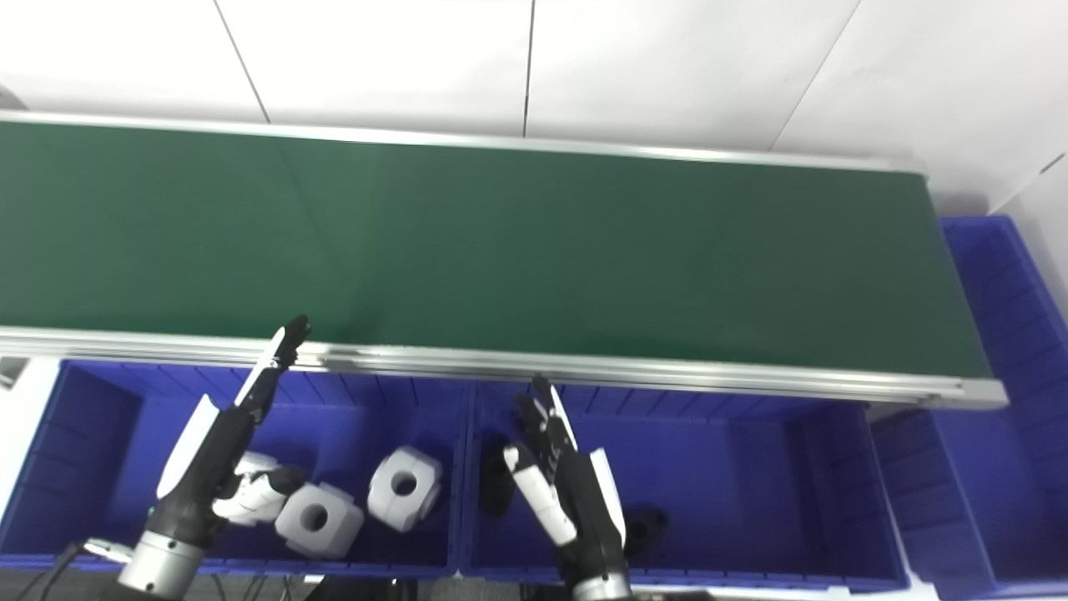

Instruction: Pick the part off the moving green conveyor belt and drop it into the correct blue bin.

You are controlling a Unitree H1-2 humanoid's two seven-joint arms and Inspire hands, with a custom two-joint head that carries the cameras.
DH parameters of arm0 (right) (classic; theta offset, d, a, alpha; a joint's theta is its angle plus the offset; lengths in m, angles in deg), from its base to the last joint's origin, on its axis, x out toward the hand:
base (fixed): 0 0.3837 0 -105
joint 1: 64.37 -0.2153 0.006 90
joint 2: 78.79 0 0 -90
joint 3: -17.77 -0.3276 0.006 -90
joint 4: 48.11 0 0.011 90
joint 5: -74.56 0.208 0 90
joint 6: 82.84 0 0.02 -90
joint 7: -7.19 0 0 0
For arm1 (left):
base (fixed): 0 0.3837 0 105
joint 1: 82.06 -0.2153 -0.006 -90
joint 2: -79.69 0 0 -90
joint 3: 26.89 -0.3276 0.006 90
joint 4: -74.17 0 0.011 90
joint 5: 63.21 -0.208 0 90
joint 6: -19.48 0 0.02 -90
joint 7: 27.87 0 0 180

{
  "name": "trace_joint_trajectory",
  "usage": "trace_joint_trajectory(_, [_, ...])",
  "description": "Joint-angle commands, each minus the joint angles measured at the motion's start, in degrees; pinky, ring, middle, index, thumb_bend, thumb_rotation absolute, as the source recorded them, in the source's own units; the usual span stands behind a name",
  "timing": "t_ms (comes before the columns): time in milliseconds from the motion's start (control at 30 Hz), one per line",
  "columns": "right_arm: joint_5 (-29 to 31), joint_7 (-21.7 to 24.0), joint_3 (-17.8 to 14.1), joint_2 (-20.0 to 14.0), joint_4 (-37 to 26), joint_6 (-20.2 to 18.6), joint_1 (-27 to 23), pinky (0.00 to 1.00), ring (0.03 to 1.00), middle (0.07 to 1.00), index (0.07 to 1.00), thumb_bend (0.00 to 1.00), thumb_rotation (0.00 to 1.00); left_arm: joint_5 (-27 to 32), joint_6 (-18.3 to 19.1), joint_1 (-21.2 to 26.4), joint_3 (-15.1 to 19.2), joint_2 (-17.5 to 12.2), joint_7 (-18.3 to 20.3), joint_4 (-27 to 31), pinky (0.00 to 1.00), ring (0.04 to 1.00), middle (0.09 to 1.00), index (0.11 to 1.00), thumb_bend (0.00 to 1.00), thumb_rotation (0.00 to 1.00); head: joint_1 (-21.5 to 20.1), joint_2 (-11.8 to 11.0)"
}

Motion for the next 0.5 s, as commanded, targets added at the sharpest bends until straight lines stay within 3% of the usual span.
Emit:
trace_joint_trajectory(0, [-0.7,-0.7,5.6,8.7,-0.5,-1.0,-0.7,0.94,0.954,0.926,1.0,0.81,0.85,0.8,-0.9,0.4,-0.2,0.2,0.3,1.7,1.0,1.0,1.0,1.0,0.78,0.9,0.0,0.0])
trace_joint_trajectory(167, [-0.4,-0.9,5.0,8.0,-0.6,-1.2,-0.8,0.98,0.959,0.925,1.0,0.81,0.85,0.1,-1.2,0.4,-0.2,0.6,0.6,1.7,1.0,1.0,1.0,1.0,0.78,0.9,1.6,-0.1])
trace_joint_trajectory(300, [0.0,-0.7,4.7,7.3,-0.8,-0.9,-0.5,0.94,0.952,0.919,1.0,0.8,0.84,0.7,-0.7,-0.3,-0.5,1.3,0.7,2.4,1.0,1.0,1.0,1.0,0.82,0.9,3.4,-0.5])
trace_joint_trajectory(467, [-0.2,-0.8,4.3,6.4,-0.4,0.7,0.0,0.95,0.964,0.936,1.0,0.78,0.85,2.8,0.8,-3.1,-1.0,2.1,1.0,7.2,1.0,1.0,1.0,1.0,0.88,0.94,5.0,-1.4])
